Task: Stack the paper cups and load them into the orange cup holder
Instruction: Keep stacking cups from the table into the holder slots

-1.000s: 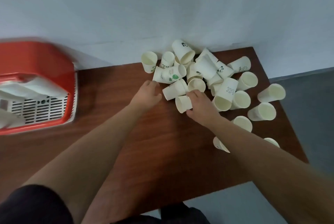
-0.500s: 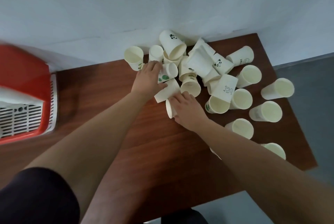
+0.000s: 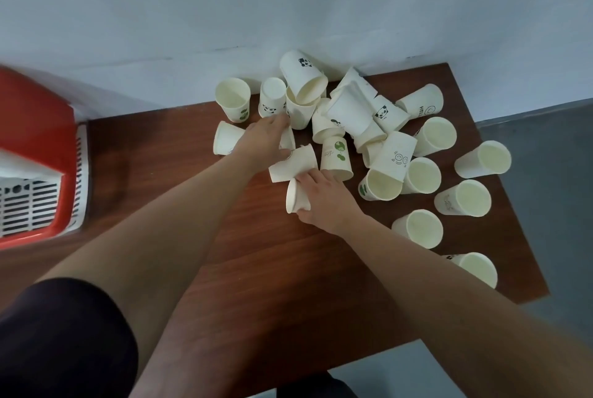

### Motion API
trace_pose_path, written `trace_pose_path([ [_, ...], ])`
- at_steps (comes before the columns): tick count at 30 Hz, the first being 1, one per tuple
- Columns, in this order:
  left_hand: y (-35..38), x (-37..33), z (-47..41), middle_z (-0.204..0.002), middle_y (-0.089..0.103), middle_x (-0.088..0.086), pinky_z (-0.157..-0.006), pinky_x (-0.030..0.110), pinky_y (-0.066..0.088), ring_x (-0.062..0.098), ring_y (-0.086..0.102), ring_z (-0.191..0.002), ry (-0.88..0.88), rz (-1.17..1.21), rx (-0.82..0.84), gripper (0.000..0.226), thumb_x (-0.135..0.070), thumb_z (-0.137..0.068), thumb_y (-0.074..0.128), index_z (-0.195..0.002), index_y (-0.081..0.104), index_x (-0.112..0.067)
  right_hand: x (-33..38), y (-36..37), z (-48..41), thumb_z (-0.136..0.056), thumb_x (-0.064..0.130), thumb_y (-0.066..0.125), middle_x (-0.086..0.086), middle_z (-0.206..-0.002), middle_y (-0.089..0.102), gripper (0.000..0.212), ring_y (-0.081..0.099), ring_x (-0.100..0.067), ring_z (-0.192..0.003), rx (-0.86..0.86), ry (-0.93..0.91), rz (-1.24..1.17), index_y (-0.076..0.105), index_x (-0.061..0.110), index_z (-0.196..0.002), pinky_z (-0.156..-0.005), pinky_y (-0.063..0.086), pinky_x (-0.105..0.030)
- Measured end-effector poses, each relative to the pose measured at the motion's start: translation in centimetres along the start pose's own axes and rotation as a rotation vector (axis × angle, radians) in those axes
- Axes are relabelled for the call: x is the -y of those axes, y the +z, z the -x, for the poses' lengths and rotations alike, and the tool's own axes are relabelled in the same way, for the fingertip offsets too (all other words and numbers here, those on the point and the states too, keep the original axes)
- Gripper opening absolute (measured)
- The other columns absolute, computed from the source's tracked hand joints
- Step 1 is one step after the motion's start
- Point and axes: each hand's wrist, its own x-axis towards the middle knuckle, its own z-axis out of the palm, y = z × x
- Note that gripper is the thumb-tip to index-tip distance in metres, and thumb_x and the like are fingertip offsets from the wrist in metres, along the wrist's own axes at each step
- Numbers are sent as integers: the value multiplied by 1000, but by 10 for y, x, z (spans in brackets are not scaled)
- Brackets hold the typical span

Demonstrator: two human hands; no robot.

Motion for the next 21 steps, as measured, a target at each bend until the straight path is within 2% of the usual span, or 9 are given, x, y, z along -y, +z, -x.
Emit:
trace_pose_path([
  [2, -2, 2, 9, -130, 56, 8, -97, 39, 37, 30, 52, -120, -19, -11, 16, 61, -26, -87, 73, -138, 43, -13, 1, 0, 4, -82, 38, 69, -4, -131, 51, 65, 48, -25, -117, 12, 3, -5, 46, 16, -138, -98, 41, -39],
  [4, -7, 8, 22, -134, 51, 9, -103, 42, 38, 31, 49, -123, -16, -33, 4, 69, -27, -86, 73, -146, 41, -18, 2, 1, 8, -81, 39, 70, -2, -132, 50, 65, 48, -24, -116, 10, 17, -35, 45, 16, -138, -98, 42, -39],
  [6, -17, 16, 38, -137, 47, 10, -108, 42, 37, 29, 46, -127, -21, 56, -64, 72, -27, -87, 72, -151, 40, -20, 5, 0, 13, -80, 40, 71, -1, -129, 50, 65, 49, -23, -114, -1, 48, -101, 46, 17, -136, -97, 42, -39],
  [8, -33, 24, 56, -136, 44, 7, -105, 32, 37, 22, 45, -125, -121, 257, -171, 70, -26, -87, 72, -150, 42, -23, 12, -4, 15, -80, 41, 73, 0, -126, 52, 64, 50, -22, -113, 2, 69, -173, 47, 17, -134, -97, 42, -39],
  [10, -50, 35, 79, -133, 41, 0, -95, 26, 41, 16, 49, -117, -292, 460, -233, 64, -29, -87, 72, -145, 46, -27, 25, -12, 16, -79, 41, 74, 0, -128, 53, 66, 51, -21, -116, 31, 84, -251, 47, 16, -135, -100, 44, -39],
  [13, -71, 54, 123, -128, 54, 1, -77, 24, 50, 16, 62, -108, -515, 722, -347, 46, -36, -87, 71, -128, 55, -25, 54, -26, 14, -79, 36, 77, 3, -131, 54, 72, 53, -16, -118, 50, 177, -493, 46, 16, -140, -100, 47, -36],
  [15, -78, 62, 155, -124, 60, 4, -67, 19, 52, 12, 65, -101, -641, 939, -411, 40, -35, -92, 69, -124, 52, -18, 76, -32, 9, -80, 35, 79, 7, -128, 56, 70, 57, -12, -115, 24, 247, -701, 47, 20, -140, -91, 51, -29],
  [18, -83, 72, 202, -123, 62, 11, -58, 14, 52, 12, 66, -93, -694, 1207, -419, 37, -21, -96, 65, -127, 49, -9, 118, -39, -2, -84, 33, 77, 8, -122, 58, 61, 59, -7, -105, 4, 247, -846, 49, 21, -136, -71, 46, -16],
  [21, -88, 96, 243, -127, 59, 15, -66, 26, 57, 21, 68, -97, -597, 1529, -381, 48, -4, -96, 60, -140, 43, -12, 163, -41, -12, -83, 38, 76, 5, -123, 60, 59, 64, -9, -102, -9, 233, -947, 50, 23, -134, -70, 52, -21],
])
